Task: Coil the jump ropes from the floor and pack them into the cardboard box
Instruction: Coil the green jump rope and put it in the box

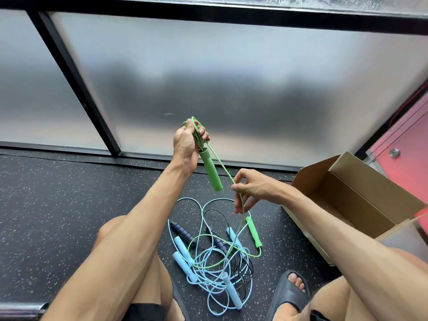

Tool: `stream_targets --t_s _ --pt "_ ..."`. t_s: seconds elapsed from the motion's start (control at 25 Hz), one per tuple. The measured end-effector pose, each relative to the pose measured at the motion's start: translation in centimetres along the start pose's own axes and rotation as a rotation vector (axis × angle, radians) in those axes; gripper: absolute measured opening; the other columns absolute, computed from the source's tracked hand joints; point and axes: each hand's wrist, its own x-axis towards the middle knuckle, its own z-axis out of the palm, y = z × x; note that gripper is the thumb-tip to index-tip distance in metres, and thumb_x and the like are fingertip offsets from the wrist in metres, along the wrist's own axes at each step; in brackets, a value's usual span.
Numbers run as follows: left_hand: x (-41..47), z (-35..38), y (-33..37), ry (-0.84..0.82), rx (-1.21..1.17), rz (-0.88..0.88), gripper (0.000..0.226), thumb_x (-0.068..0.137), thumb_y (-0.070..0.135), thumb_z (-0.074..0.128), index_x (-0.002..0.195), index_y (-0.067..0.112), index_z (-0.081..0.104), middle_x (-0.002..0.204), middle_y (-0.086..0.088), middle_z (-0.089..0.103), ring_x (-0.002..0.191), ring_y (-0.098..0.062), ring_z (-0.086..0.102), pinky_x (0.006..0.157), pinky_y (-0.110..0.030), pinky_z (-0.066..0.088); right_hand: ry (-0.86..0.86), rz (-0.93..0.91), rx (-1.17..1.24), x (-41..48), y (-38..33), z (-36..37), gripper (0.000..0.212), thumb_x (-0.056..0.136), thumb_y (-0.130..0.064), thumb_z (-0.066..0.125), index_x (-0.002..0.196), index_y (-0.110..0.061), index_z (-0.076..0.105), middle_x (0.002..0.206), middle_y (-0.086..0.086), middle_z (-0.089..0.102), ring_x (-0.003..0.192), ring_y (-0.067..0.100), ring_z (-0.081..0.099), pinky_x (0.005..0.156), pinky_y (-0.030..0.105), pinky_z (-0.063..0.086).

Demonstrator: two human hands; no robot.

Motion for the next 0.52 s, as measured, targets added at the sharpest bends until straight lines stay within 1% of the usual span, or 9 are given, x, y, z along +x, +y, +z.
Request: stream_targets --t_s 0.04,0.08,0.12,0.2,0.28,0.36,0.44,0.52 --pt "0.1 -0.1 0.0 0.029 -0.017 0.005 0.028 0.108 0.021 0.032 0.085 0.012 0.043 0.065 -0.003 0.042 0.049 -0.014 0.043 0.057 -0.027 0.040 -0.016 0.008 0.002 -0.1 0.0 0.1 0.015 0.105 -0.012 0.044 0.114 -0.002 0.039 0.081 0.026 0.070 0.072 0.040 0.071 0.072 0.054 0.060" --pt "0.2 -0.2 0.0 0.057 -0.017 0.012 0.028 0.108 0.021 0.032 0.085 0.012 0.043 0.066 -0.004 0.043 0.049 -0.014 0.044 0.056 -0.028 0.040 -0.016 0.001 0.007 -0.2 0.0 0.1 0.015 0.104 -0.012 0.045 0.113 -0.001 0.039 0.080 0.026 0.069 0.069 0.039 0.071 0.068 0.051 0.060" --pt "0.3 -0.2 -0.1 0.078 0.008 0.030 0.028 0.108 0.021 0.032 0.085 0.012 0.043 0.066 -0.005 0.044 0.049 -0.015 0.045 0.056 -0.028 0.041 -0.004 -0.017 0.004 -0.2 0.0 0.2 0.015 0.104 -0.012 0.046 0.112 -0.001 0.040 0.077 0.024 0.069 0.065 0.036 0.069 0.062 0.046 0.060" --pt "0.5 -0.3 -0.5 0.102 0.158 0.102 0.027 0.108 0.020 0.033 0.085 0.012 0.044 0.066 -0.006 0.047 0.047 -0.015 0.049 0.055 -0.028 0.044 0.055 -0.097 -0.062 0.0 -0.3 0.3 0.015 0.102 -0.014 0.051 0.104 0.000 0.047 0.070 0.017 0.064 0.054 0.026 0.061 0.049 0.034 0.054" --pt "0.4 -0.3 -0.8 0.092 0.376 0.181 0.025 0.108 0.019 0.035 0.087 0.010 0.047 0.065 -0.008 0.052 0.047 -0.015 0.053 0.053 -0.026 0.050 0.146 -0.210 -0.179 0.2 -0.8 0.3 0.014 0.100 -0.018 0.056 0.094 -0.006 0.058 0.066 0.005 0.059 0.051 0.012 0.051 0.046 0.024 0.044" --pt "-0.1 -0.1 -1.0 0.030 0.556 0.210 0.022 0.107 0.015 0.037 0.091 0.004 0.049 0.066 -0.011 0.055 0.048 -0.015 0.056 0.051 -0.026 0.053 0.230 -0.327 -0.283 0.3 -1.3 0.0 0.016 0.098 -0.023 0.058 0.088 -0.013 0.066 0.065 -0.005 0.057 0.051 0.002 0.044 0.050 0.018 0.038" --pt "-0.5 -0.1 -1.4 -0.089 0.734 0.182 0.020 0.105 0.011 0.040 0.094 -0.001 0.050 0.066 -0.015 0.058 0.047 -0.016 0.058 0.049 -0.028 0.054 0.299 -0.420 -0.359 0.2 -1.7 -0.2 0.020 0.099 -0.024 0.058 0.086 -0.014 0.070 0.064 -0.011 0.055 0.051 -0.001 0.043 0.052 0.014 0.034" --pt "-0.9 0.0 -1.7 -0.234 0.889 0.104 0.021 0.104 0.011 0.043 0.091 -0.001 0.053 0.065 -0.015 0.060 0.047 -0.020 0.059 0.051 -0.034 0.055 0.380 -0.486 -0.393 0.0 -1.9 -0.5 0.022 0.099 -0.020 0.057 0.085 -0.012 0.072 0.061 -0.013 0.053 0.050 -0.002 0.044 0.051 0.014 0.033"
